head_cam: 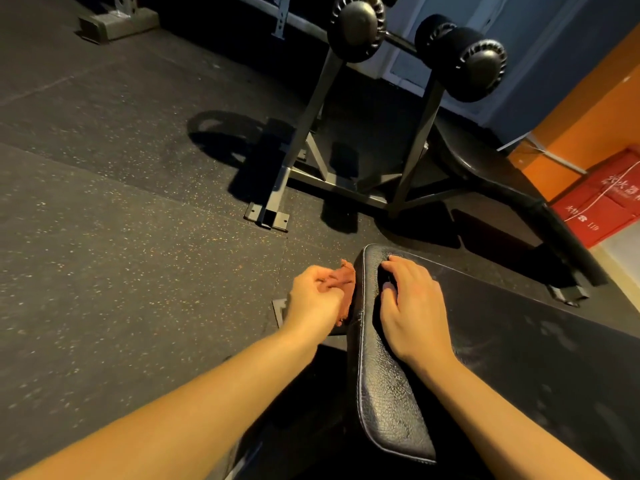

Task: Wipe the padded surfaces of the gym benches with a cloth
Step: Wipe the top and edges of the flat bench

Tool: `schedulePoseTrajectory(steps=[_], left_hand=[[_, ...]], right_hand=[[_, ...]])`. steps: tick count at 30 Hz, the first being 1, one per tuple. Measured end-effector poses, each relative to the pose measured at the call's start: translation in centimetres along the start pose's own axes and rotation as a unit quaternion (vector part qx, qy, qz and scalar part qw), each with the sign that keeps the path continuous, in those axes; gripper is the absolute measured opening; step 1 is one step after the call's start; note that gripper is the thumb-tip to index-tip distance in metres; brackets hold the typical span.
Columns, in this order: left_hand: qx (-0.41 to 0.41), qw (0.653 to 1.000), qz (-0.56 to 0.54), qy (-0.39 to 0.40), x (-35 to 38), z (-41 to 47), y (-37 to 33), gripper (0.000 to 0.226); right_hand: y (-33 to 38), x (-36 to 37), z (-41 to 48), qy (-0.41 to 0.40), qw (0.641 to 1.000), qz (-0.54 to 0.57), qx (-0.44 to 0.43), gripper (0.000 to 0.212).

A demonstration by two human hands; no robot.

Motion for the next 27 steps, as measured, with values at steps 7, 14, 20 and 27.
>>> schedulePoseTrajectory(steps=[7, 14, 20, 27], left_hand=[[-0.051, 0.992, 0.044, 0.106, -0.6, -1.6, -2.4, 0.028], [-0.072, 0.996, 0.000, 0.052, -1.0, -3.2, -11.2, 0.026], [-0.144, 0.989, 0.004, -0.028, -1.3, -9.8, -21.2, 0.014], [-0.141, 0.987, -0.051, 0.054, -0.5, -20.3, -39.6, 0.028]], right_hand=[[0.3, -0.2, -0.1, -0.007, 1.000, -0.017, -0.015, 0.029], [-0.5, 1.0, 0.2, 0.141, 0.990, 0.001, 0.011, 0.045], [7.1, -13.9, 1.5, 0.196, 0.953, 0.216, -0.087, 0.046], [23.4, -32.7, 2.2, 0.191, 0.921, 0.269, -0.209, 0.047]])
Point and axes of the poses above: each hand's wrist, its own z-axis towards the middle knuckle, its own x-axis out of the palm, y = z × x, the point moved 10 cm from there along z, towards the middle knuckle, and after that the axes turned 9 degrees about y, right-handed, at the moved point
